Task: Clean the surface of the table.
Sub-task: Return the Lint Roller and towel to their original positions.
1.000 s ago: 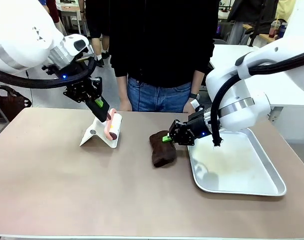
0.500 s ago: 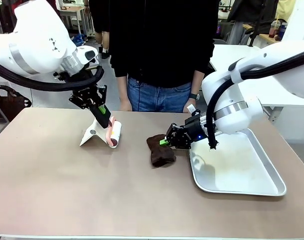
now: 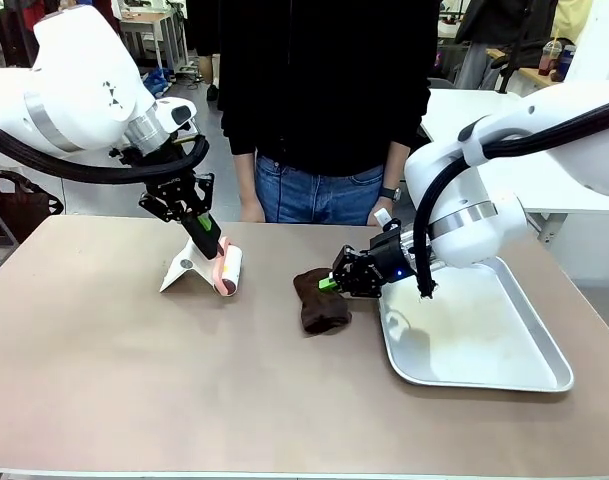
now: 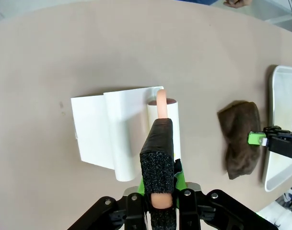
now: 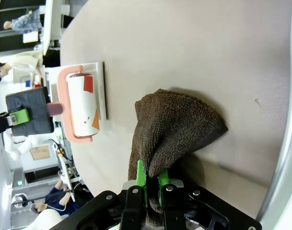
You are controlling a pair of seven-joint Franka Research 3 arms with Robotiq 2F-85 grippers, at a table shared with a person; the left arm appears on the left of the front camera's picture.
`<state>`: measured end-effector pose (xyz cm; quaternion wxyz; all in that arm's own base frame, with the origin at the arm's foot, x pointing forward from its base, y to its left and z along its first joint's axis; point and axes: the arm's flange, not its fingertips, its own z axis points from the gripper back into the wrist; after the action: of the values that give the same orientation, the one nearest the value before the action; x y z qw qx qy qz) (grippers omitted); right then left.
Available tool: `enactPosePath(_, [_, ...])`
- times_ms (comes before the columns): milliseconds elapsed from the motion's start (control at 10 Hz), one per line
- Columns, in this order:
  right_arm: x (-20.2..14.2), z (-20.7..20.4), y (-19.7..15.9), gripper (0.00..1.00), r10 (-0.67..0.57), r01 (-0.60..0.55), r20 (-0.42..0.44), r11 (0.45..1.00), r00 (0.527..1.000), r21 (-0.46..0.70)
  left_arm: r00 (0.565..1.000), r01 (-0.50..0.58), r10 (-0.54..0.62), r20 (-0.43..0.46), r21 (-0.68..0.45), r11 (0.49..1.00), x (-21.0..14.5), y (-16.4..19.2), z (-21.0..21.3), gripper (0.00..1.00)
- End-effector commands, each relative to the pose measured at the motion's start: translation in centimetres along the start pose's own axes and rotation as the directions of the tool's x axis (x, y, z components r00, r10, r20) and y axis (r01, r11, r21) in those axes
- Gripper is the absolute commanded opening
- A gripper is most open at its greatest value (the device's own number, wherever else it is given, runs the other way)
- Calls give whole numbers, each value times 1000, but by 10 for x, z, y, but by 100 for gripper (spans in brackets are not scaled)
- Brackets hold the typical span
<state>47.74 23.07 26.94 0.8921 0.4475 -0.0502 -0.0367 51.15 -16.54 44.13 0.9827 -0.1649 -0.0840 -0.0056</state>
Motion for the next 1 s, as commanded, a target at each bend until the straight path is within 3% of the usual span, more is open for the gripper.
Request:
enactPosePath(0, [6,-1,2,11,1,-1,-1,1000,1000,31,999,-40,40,0,-13,999,4,-5,3,22])
enactPosePath(900, [7,-2,1,11,8,-8,-18,999,1000,54,997,-71,71,13,12,997,4,-1,-2,22])
